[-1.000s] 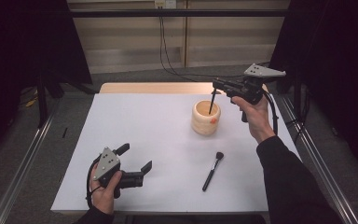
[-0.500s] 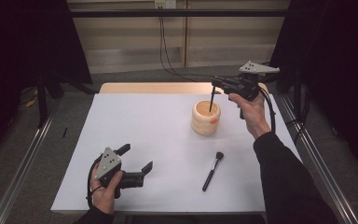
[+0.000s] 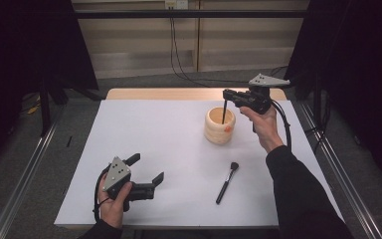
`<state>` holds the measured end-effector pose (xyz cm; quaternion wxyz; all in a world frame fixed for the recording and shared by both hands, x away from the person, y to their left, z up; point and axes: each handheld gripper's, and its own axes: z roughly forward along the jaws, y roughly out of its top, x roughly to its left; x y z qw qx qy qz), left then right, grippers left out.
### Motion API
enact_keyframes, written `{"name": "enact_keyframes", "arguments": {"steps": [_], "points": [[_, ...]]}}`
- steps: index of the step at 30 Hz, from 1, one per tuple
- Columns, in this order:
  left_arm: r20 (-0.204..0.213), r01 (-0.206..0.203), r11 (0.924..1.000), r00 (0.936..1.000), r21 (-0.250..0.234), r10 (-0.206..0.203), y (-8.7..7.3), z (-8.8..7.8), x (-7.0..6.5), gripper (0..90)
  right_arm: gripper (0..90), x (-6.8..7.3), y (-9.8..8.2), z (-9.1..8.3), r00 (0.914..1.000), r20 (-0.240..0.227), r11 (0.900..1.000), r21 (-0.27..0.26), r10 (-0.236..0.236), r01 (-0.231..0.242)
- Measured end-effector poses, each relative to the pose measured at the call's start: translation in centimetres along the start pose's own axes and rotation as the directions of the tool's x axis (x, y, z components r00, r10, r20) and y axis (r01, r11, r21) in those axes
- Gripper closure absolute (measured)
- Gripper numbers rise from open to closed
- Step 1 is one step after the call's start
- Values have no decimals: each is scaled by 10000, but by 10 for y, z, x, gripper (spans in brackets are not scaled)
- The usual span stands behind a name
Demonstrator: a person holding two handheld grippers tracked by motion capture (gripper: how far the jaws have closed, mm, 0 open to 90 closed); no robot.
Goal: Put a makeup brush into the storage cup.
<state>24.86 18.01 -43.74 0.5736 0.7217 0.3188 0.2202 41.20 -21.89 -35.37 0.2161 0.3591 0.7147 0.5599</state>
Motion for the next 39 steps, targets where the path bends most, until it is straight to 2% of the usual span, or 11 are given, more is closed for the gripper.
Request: {"name": "enact_keyframes", "arguments": {"steps": [16, 30, 39], "points": [[-15, 135, 9997, 9999, -214, -135, 1, -2, 1, 17, 848, -7, -22, 1, 9998, 121, 9999, 67, 149, -150], [-79, 177, 9996, 9998, -202, -179, 1, -3, 1, 16, 825, -7, -28, 7, 9998, 56, 9997, 96, 202, -202], [-34, 142, 9997, 9999, -215, -143, 0, -2, 2, 16, 723, -8, -27, 3, 9997, 54, 9997, -75, 223, -222]]}}
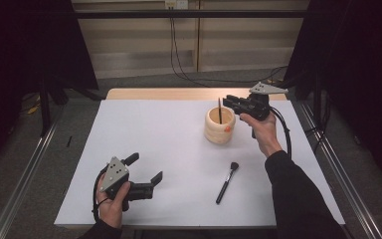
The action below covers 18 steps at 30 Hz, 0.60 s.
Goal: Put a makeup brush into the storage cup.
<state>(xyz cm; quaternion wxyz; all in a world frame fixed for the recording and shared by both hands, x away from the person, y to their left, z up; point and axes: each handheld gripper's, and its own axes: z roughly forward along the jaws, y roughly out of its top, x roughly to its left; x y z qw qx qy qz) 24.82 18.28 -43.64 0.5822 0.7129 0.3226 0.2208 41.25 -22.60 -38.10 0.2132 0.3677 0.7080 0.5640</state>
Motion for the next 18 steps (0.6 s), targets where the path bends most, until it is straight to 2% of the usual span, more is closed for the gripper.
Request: {"name": "enact_keyframes", "arguments": {"steps": [3, 6, 7, 10, 11, 13, 16, 18], "points": [[-2, -15, 10000, 10000, 1, 15, 0, 0, 0, 16, 657, 0, 0, -1, 10000, 57, 9999, -94, -49, 49], [-13, -19, 10000, 10000, 4, 19, 0, 0, 0, 16, 487, 0, -1, -2, 10000, 48, 9999, -164, -42, 42], [8, 13, 10000, 10000, 0, -13, 0, 0, 0, 16, 395, 1, -2, -2, 9997, 217, 9999, -145, -66, 69], [-43, 7, 10000, 10000, 19, -7, 0, 0, 0, 16, 251, 2, -2, -4, 9974, 700, 9998, -148, -143, 154], [-9, 4, 10000, 10000, -15, -4, 0, 0, 0, 16, 208, 2, -2, -5, 9972, 732, 9996, -232, -170, 187], [-30, -21, 10000, 10000, -8, 21, 0, 0, 1, 16, 70, 3, -2, -7, 9951, 983, 9992, -362, -125, 162], [-36, -51, 10000, 10000, 16, 51, 0, 0, 1, 16, 0, 2, -3, -10, 9951, 977, 9986, -499, -117, 167], [-29, -48, 10000, 10000, 18, 48, 0, 0, 1, 16, 2, 2, -3, -12, 9956, 924, 9987, -478, -145, 190]]}}
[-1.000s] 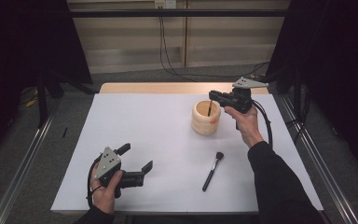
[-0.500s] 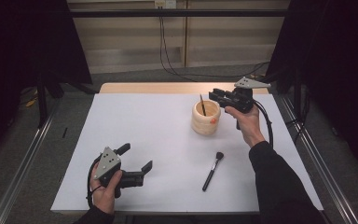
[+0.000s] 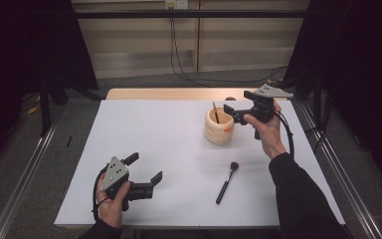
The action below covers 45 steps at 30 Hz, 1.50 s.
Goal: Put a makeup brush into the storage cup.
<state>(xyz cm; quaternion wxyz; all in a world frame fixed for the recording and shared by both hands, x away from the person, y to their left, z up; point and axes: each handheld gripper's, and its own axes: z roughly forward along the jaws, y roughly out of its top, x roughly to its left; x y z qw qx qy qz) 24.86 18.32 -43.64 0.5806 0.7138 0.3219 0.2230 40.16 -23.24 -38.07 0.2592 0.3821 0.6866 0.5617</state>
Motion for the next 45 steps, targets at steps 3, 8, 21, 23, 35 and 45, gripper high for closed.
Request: {"name": "enact_keyframes", "arguments": {"steps": [3, 8, 21, 23, 35, 45], "points": [[-29, 32, 10000, 10000, -31, -32, 0, 0, 0, 16, 0, 0, 0, -3, 9995, 185, 9996, -131, 256, -254], [-61, 16, 10000, 10000, -3, -16, 0, 0, 0, 16, 0, -2, -1, -10, 9995, 282, 9997, -189, 158, -152], [-86, 24, 10000, 10000, -18, -24, 0, 0, 1, 16, 12, 5, -9, -34, 9977, 677, 10000, -51, -69, 72], [-154, 12, 10000, 9999, -9, -12, 1, -1, 1, 15, 11, 4, -11, -39, 9975, 704, 9999, -112, 12, -4], [-196, 23, 10000, 9998, -41, -24, 1, -1, 1, 16, 11, 6, -25, -68, 9958, 913, 10000, 36, 21, -24], [-158, -48, 10000, 9999, -29, 48, 1, -2, 1, 15, 11, 14, -33, -94, 9942, 1071, 9999, -136, 27, -13]]}}
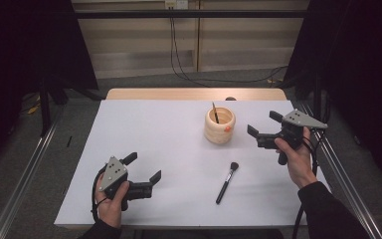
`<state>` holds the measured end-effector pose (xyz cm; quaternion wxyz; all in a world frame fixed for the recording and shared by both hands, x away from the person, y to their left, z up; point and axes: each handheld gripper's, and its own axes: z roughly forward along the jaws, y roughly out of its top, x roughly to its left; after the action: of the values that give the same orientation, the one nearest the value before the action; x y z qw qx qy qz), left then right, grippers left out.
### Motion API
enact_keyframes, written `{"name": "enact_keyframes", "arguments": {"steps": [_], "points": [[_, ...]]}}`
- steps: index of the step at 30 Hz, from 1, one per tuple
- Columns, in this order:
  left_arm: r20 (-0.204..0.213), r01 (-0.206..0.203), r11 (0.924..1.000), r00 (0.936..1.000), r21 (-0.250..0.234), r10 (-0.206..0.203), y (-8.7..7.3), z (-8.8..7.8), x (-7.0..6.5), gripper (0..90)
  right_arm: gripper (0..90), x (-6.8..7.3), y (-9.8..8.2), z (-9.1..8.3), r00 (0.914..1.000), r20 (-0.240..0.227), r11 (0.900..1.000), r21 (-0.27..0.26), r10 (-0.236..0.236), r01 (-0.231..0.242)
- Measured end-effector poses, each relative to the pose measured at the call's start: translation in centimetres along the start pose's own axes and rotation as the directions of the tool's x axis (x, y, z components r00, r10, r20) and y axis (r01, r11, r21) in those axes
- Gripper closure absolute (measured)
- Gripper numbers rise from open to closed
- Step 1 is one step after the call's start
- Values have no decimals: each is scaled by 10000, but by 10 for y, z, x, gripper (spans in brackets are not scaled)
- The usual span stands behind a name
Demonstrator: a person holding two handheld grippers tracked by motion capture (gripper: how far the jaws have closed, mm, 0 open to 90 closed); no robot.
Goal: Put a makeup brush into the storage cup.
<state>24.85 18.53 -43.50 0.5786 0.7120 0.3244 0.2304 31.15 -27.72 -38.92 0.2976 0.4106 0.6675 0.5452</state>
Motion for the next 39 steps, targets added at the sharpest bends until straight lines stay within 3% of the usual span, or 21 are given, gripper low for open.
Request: {"name": "enact_keyframes", "arguments": {"steps": [8, 14, 24, 34, 36, 39], "points": [[-69, 89, 9999, 9999, -64, -90, 0, -1, -1, 15, 11, 2, -10, -20, 10000, 26, 10000, 95, 26, -26], [-97, 103, 9999, 9999, -91, -104, 1, -3, -1, 14, 12, 5, -20, -36, 9994, 122, 9994, 173, 313, -315], [-144, 92, 9999, 9999, -135, -93, 1, -6, -2, 15, 13, 12, -36, -64, 9996, 101, 9987, 435, 251, -255], [-209, 96, 9997, 9997, -242, -101, 0, -11, -2, 14, 13, 17, -51, -89, 9963, 230, 9956, 420, 825, -835], [-205, 152, 9996, 9997, -228, -157, 0, -11, -1, 14, 14, 17, -54, -94, 9974, 285, 9964, 509, 659, -673], [-245, 196, 9996, 9995, -209, -201, -1, -11, 1, 14, 21, 17, -58, -101, 9952, 474, 9947, 528, 852, -877]]}}
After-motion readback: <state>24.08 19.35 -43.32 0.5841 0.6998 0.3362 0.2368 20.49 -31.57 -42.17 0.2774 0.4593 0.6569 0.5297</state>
